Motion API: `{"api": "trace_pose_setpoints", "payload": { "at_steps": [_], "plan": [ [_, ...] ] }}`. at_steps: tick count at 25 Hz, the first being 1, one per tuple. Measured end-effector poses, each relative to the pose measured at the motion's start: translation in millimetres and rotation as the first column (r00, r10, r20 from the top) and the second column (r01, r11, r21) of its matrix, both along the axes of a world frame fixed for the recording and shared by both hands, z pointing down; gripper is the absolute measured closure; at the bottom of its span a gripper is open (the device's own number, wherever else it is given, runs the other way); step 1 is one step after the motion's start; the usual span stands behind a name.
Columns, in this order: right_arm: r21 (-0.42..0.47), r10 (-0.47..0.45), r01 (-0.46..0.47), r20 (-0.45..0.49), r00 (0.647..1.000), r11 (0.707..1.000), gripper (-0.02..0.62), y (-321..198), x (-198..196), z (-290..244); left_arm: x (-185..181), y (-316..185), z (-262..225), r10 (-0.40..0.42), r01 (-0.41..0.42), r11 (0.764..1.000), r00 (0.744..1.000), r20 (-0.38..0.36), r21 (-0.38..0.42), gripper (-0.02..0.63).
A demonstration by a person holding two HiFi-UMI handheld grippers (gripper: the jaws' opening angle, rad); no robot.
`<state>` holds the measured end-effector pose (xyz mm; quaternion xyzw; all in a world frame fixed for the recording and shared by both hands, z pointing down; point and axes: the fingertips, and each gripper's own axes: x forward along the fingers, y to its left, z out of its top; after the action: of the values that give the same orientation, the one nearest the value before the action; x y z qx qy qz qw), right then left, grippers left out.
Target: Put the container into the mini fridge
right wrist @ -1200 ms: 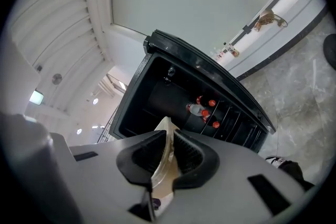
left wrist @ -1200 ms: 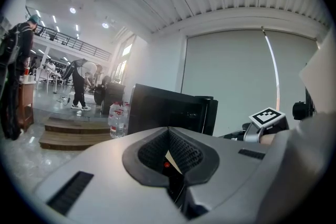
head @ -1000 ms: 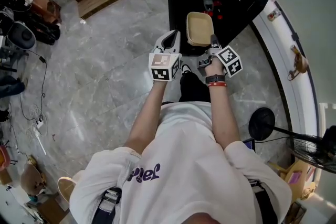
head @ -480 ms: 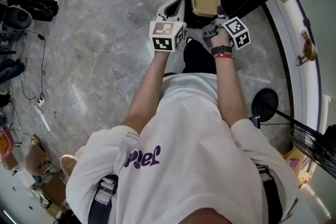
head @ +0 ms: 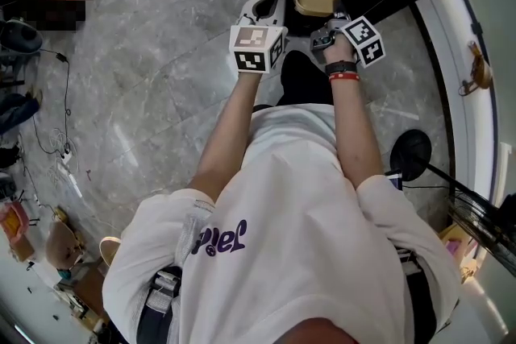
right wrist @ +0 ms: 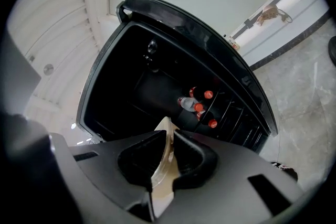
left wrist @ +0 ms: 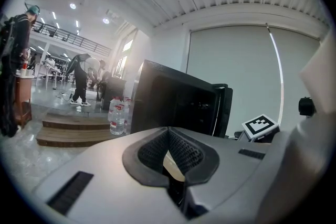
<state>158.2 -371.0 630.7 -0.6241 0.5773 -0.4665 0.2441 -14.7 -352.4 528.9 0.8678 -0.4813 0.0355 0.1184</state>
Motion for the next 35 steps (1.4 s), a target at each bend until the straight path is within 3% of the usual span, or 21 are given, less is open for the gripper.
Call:
{"api": "trace_pose_setpoints", "payload": {
  "at_steps": [26,35],
  "plan": [
    [0.039,-0.004,0.007,-0.078,0.997,0.999,0.538,-89,10,30,7,-52,33,-0.014,0.014,1.000,1.000,-0.009,-0.010,0.588],
    [0.039,0.010,-0.007,-0.065,0.998,0.999,0.538,-132,10,47,5,-68,45,-0.014,0.014,1.000,1.000,-0.008,-0.014,0.588]
  ]
}}
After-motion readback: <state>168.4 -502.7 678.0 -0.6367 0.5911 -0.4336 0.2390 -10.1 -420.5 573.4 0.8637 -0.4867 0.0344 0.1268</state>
